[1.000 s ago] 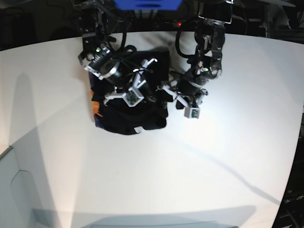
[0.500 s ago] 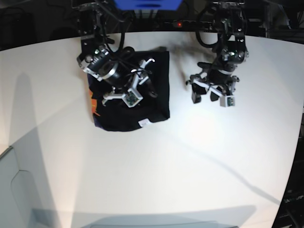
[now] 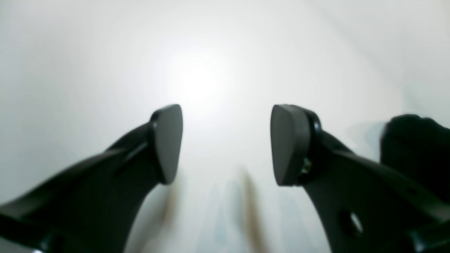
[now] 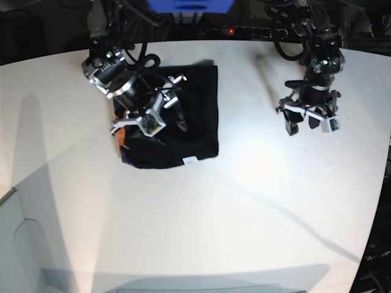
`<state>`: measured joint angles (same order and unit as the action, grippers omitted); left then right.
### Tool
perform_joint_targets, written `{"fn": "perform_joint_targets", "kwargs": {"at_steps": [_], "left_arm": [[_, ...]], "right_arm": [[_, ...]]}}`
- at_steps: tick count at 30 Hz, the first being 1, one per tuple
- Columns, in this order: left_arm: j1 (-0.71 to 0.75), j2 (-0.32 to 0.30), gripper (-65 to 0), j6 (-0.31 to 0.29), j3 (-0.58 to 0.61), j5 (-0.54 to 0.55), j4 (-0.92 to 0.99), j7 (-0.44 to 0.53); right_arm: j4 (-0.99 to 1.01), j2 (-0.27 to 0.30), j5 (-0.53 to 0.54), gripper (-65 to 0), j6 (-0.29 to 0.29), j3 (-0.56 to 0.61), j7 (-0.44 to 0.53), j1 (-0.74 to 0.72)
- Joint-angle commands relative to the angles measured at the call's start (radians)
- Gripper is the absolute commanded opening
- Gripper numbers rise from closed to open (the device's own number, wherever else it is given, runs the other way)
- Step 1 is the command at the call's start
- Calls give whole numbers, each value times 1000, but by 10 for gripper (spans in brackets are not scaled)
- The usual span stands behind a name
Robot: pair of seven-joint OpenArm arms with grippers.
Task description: Fold the T-shirt properly
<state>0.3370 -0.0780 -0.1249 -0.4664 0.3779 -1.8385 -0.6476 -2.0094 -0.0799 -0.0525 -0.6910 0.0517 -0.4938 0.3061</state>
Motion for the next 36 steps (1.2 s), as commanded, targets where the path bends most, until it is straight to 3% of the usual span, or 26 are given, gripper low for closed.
{"fn": "perform_joint_targets", "kwargs": {"at_steps": [1, 6, 10, 15, 24, 30, 36], "left_arm": [[-5, -6, -265, -8, -16, 7, -19, 21], [-5, -7, -265, -8, -44, 7, -19, 21], [-6, -7, -265, -8, -42, 7, -19, 21], [-11, -7, -265, -8, -38, 7, -19, 21], [-11, -7, -265, -8, -42, 7, -19, 21], [-9, -7, -265, -8, -44, 7, -19, 21], [-5, -7, -265, -8, -44, 5, -19, 21]], "right_arm": [[-20, -4, 21, -323, -7, -17, 39, 0], [-20, -1, 24, -323, -7, -120, 39, 15], [-15, 38, 26, -323, -7, -105, 39, 37], [32, 75, 21, -321, -7, -22, 31, 52], [3, 265, 21, -322, -7, 285, 37, 98], [-23, 263, 24, -322, -7, 288, 45, 90], [-24, 253, 24, -322, -7, 288, 200, 94]]}}
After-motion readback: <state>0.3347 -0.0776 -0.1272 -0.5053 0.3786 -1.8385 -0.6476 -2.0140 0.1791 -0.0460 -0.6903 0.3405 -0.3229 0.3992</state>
